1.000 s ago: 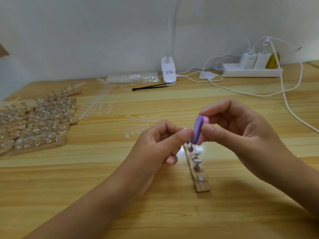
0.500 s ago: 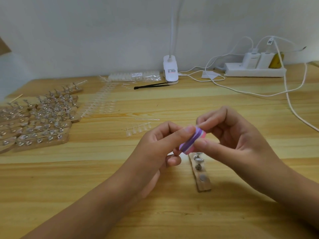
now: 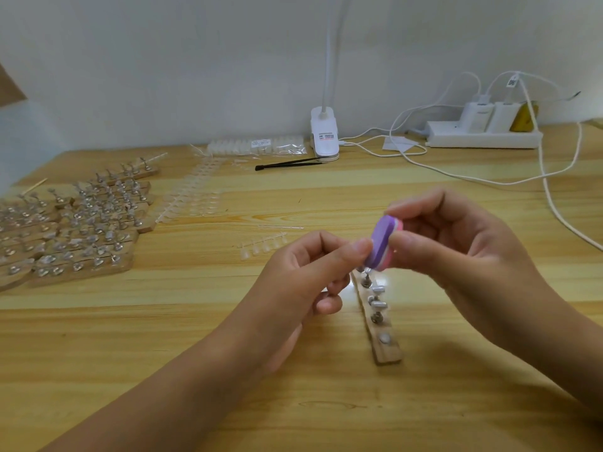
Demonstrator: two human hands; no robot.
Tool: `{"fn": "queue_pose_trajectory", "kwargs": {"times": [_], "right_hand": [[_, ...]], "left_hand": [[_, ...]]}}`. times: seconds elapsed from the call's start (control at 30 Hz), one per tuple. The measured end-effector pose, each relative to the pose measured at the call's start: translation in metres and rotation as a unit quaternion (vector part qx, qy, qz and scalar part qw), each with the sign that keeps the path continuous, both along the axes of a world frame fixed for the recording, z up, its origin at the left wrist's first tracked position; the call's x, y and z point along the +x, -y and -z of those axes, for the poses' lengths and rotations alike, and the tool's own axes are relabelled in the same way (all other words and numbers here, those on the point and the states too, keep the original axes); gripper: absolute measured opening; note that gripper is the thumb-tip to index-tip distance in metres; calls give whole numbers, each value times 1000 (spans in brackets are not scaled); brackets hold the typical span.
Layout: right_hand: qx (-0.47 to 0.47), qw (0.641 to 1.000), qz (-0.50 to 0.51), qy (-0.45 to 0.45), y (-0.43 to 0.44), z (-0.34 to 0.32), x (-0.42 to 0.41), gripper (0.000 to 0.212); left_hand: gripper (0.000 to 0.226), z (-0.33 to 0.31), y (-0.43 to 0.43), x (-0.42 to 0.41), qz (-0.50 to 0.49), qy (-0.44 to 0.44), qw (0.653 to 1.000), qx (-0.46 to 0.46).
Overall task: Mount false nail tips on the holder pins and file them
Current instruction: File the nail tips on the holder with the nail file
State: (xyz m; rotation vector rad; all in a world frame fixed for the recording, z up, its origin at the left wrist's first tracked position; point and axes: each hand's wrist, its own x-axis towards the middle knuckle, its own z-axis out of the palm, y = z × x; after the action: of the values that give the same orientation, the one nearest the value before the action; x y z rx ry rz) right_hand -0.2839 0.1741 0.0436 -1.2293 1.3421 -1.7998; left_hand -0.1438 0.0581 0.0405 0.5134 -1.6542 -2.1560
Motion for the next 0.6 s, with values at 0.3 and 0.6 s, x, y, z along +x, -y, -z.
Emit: {"fn": "queue_pose_trajectory", "kwargs": {"times": [0.3,0.6], "right_hand": [[58,997,-36,-45,-2,2,-5,16],[38,997,-12,-63,-4,-4,-4,15]], "left_hand": [[13,3,0,0,-38,-8,998,-48],[13,6,-2,0,-39,-7,995,-87]]}}
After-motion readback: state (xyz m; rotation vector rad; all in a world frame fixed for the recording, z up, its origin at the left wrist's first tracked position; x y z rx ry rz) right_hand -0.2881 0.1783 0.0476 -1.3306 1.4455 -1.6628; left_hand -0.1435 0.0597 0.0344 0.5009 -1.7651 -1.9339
